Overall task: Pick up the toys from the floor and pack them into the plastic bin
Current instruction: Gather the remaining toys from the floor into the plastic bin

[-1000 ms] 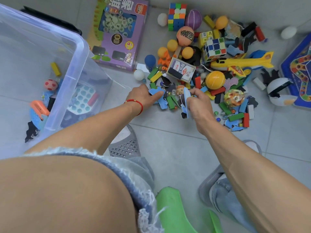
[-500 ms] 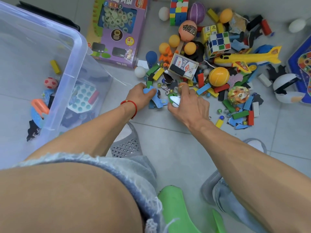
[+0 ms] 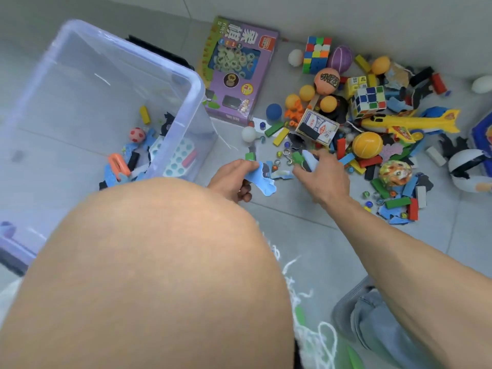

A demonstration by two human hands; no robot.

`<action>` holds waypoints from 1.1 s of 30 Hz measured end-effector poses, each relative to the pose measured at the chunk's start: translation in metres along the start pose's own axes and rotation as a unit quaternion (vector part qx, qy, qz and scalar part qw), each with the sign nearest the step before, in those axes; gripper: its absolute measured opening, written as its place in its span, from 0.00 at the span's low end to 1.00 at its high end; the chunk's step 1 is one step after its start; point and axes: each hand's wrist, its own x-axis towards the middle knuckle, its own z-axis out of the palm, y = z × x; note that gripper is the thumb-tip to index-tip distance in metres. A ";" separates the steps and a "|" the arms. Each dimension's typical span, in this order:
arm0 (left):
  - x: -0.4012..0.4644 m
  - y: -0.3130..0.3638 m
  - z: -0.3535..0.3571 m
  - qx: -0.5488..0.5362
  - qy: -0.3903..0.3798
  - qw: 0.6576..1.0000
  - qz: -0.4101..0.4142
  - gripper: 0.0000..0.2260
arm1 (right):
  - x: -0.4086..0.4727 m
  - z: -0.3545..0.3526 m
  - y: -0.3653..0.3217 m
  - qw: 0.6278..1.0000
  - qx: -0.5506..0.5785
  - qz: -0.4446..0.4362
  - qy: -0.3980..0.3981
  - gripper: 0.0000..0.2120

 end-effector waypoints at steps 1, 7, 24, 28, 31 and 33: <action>-0.004 0.004 -0.007 0.002 0.002 1.000 0.000 0.11 | -0.003 -0.009 -0.008 0.995 0.098 0.028 -0.024 0.14; -0.065 0.060 -0.051 -0.113 0.023 0.992 0.050 0.07 | -0.025 -0.074 -0.137 0.801 0.552 0.029 -0.227 0.10; -0.153 0.102 -0.176 -0.087 0.202 0.965 0.142 0.09 | -0.059 -0.085 -0.254 0.787 0.464 0.052 -0.402 0.25; -0.189 0.152 -0.109 0.086 0.046 0.971 0.220 0.08 | -0.047 -0.126 -0.170 0.883 0.386 0.018 -0.266 0.15; -0.210 0.183 -0.056 0.297 -0.084 0.918 0.249 0.10 | -0.042 -0.155 -0.094 0.939 0.272 0.038 -0.206 0.14; -0.214 0.195 -0.020 0.434 -0.142 0.857 0.239 0.10 | -0.041 -0.167 -0.044 0.967 0.178 0.046 -0.176 0.10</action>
